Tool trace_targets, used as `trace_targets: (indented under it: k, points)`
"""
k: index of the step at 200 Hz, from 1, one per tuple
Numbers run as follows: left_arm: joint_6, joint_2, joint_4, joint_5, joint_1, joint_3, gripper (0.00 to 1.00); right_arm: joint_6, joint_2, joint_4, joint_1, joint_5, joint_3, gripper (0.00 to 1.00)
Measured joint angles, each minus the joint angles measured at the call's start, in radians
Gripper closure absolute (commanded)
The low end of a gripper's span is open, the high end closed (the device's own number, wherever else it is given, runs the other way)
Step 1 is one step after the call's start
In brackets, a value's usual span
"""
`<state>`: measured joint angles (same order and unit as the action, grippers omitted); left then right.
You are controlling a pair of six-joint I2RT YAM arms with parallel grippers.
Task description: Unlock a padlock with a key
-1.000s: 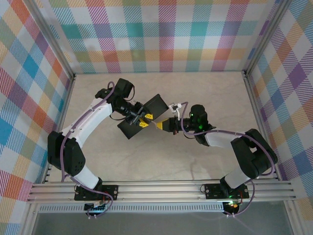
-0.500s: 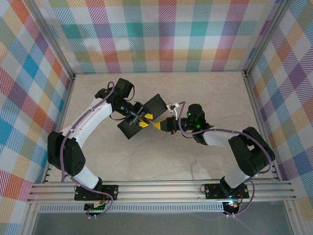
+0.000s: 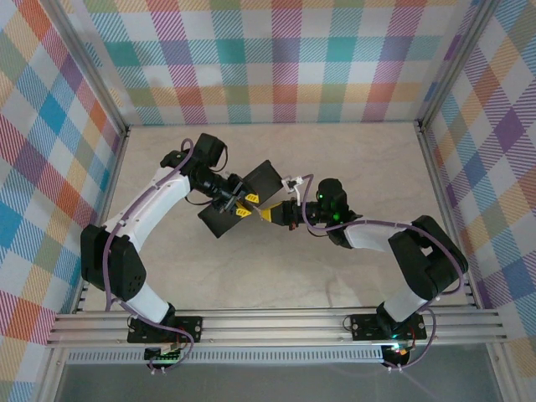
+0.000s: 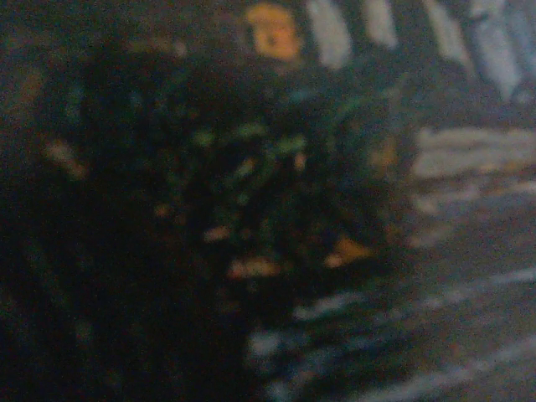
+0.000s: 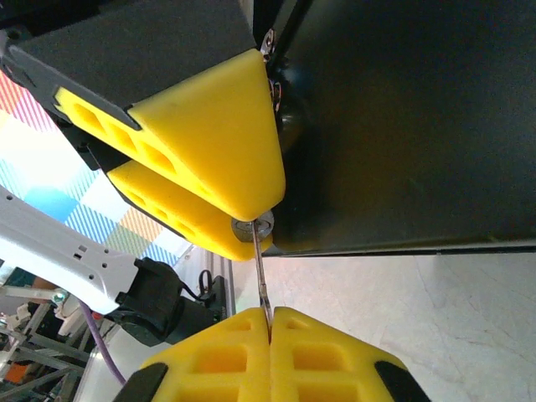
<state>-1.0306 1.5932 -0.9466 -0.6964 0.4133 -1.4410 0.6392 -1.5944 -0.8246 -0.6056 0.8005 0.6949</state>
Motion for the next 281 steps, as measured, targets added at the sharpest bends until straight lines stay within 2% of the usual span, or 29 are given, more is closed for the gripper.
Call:
trace_targets:
  k: [117,186,242,281]
  points:
    - [0.084,0.005,-0.093,0.013,0.002,-0.05,1.0,-0.054,0.056,0.068,-0.05,-0.092,0.019,0.98]
    - [0.069,0.006,-0.087,0.048,0.01,-0.056,1.0,0.001,0.016,0.064,-0.065,-0.105,0.069,0.95]
    - [0.05,0.007,-0.037,0.073,0.013,-0.038,1.0,0.006,0.043,0.124,-0.073,-0.169,0.071,0.75]
    - [0.047,0.008,0.016,0.056,-0.008,0.012,1.0,-0.096,0.212,0.32,-0.086,-0.269,0.026,0.7]
